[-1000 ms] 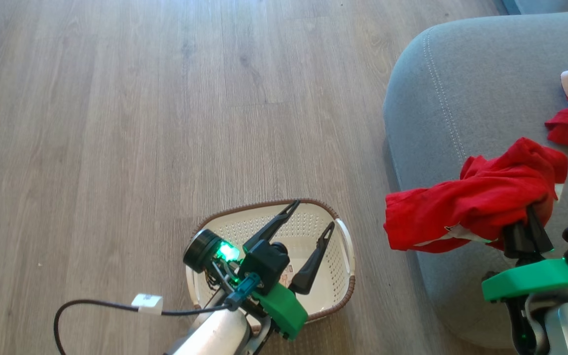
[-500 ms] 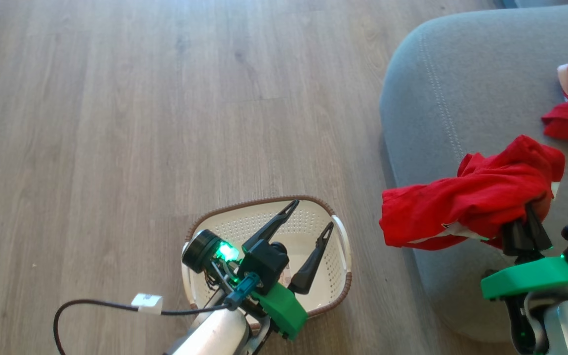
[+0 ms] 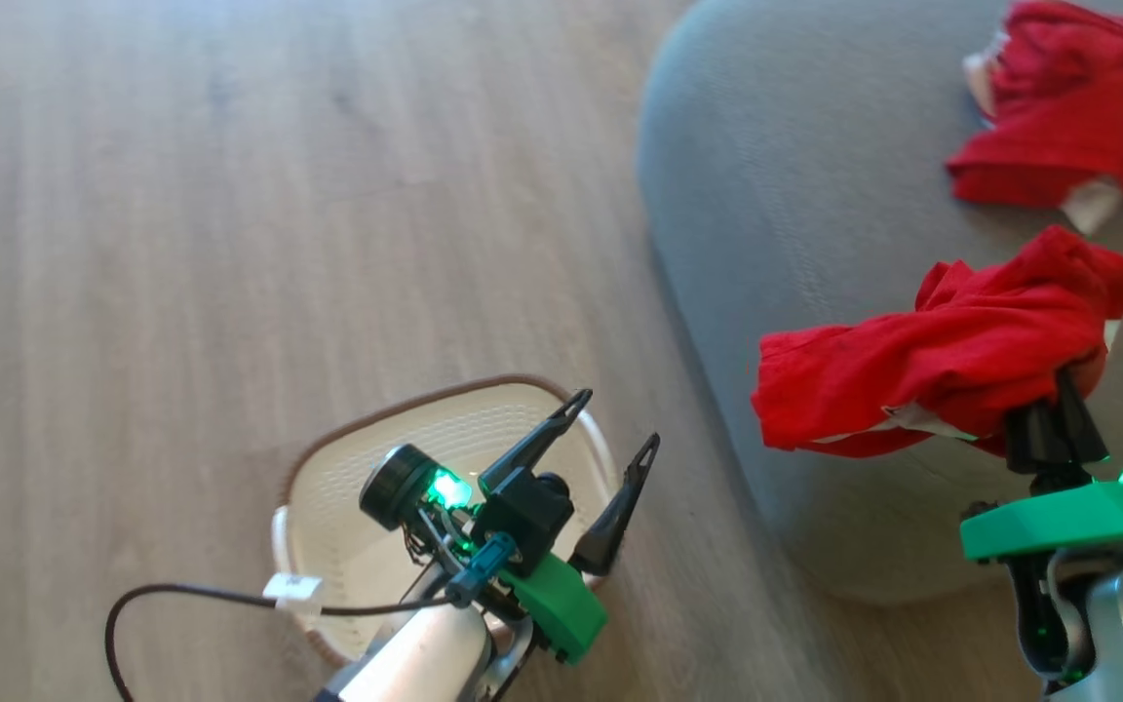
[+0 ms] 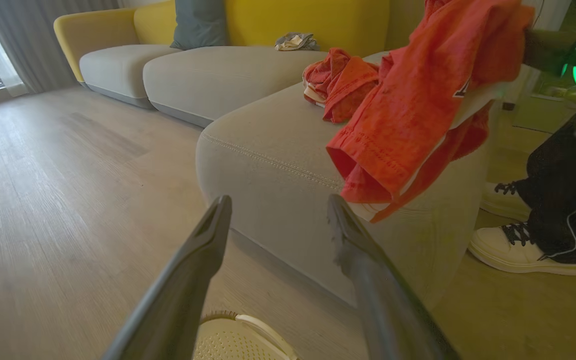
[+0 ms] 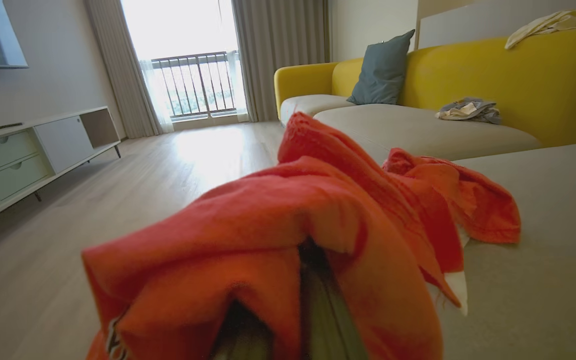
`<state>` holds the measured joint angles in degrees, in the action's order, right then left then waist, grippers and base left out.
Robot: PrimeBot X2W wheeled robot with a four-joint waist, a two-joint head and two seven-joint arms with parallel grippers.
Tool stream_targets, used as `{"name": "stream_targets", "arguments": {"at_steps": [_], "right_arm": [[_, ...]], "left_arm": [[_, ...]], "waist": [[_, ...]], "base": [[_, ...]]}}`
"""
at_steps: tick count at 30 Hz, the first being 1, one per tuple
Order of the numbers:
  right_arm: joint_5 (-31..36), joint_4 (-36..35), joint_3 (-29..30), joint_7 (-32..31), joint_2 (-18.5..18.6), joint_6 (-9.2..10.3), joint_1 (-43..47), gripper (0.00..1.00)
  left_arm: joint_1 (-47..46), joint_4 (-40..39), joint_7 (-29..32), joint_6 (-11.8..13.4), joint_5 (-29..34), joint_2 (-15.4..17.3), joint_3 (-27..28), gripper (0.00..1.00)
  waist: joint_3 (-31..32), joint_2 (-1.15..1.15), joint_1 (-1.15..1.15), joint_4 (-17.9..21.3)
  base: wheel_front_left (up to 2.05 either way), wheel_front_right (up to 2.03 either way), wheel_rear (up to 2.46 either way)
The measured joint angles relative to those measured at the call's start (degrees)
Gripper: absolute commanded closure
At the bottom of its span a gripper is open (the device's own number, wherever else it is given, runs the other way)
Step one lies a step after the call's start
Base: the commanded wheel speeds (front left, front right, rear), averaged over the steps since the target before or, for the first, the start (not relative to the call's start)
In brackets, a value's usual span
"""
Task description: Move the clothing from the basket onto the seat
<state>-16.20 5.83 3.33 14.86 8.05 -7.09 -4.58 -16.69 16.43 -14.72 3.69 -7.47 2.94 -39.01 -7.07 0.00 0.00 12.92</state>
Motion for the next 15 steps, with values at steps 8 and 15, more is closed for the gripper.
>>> {"name": "stream_targets", "arguments": {"at_steps": [8,15], "right_arm": [[-0.16,-0.24,1.85,0.01,-0.38,0.0,-1.36,1.0],[-0.18,-0.57,3.75,0.0,-1.53,0.0,-2.02,1.0]], "left_arm": [[-2.89,0.87,0.0,-0.54,0.56,0.0,-0.26,0.0],[-4.55,1.9,0.0,-2.01,1.01,0.0,-2.21,0.0]], "waist": [[-2.19,0.0,0.0,7.89],[-4.32,0.0,0.0,15.01]], "base": [[0.0,0.0,0.0],[0.0,0.0,0.0]]}}
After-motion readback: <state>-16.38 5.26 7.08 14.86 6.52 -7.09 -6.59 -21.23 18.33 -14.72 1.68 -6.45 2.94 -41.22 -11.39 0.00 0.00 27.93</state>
